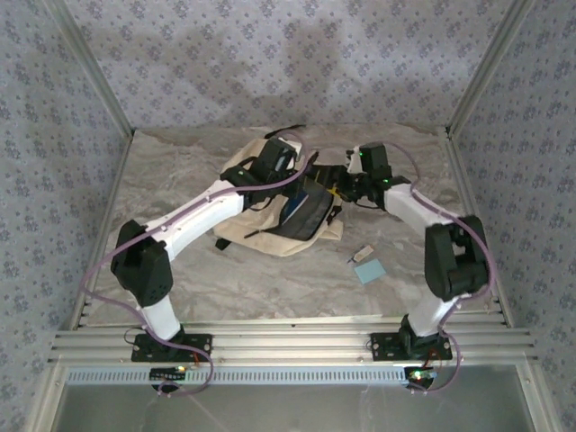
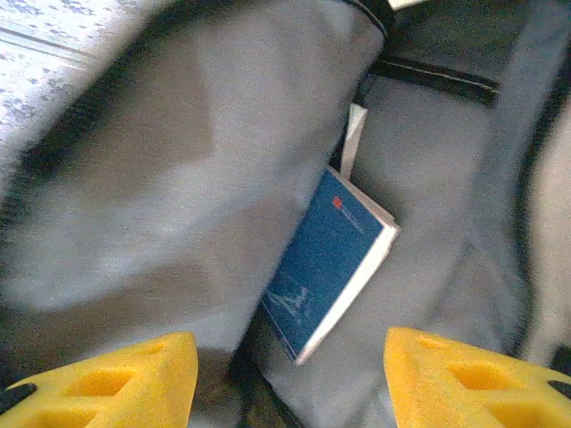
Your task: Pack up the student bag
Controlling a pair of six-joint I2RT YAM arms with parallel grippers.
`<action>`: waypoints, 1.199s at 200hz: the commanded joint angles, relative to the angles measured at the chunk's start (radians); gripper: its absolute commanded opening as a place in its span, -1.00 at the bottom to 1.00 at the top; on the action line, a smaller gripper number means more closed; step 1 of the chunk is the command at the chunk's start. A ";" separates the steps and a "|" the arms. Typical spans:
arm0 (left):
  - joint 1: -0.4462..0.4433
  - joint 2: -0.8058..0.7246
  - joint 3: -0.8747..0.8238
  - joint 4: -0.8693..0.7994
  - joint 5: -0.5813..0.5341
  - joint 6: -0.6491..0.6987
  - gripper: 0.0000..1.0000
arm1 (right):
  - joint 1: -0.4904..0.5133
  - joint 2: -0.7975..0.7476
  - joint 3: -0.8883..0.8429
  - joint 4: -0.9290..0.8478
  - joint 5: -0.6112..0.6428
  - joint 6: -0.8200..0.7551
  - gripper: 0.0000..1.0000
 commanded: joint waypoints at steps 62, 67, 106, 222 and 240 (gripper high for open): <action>0.091 -0.195 -0.202 0.125 -0.023 -0.095 0.60 | 0.334 -0.254 -0.127 -0.255 0.422 0.071 0.21; 0.111 -0.211 -0.235 0.135 -0.021 -0.105 0.60 | 0.368 -0.247 -0.137 -0.232 0.434 0.095 0.21; 0.260 -0.298 -0.427 0.171 0.019 -0.166 0.61 | 0.558 -0.043 -0.026 -0.155 0.464 0.174 0.18; 0.479 -0.130 -0.614 0.349 0.145 -0.277 0.61 | 0.666 0.360 0.165 0.063 0.467 0.586 0.17; 0.481 -0.102 -0.624 0.383 0.164 -0.297 0.60 | 0.660 0.367 0.126 0.109 0.476 0.645 0.18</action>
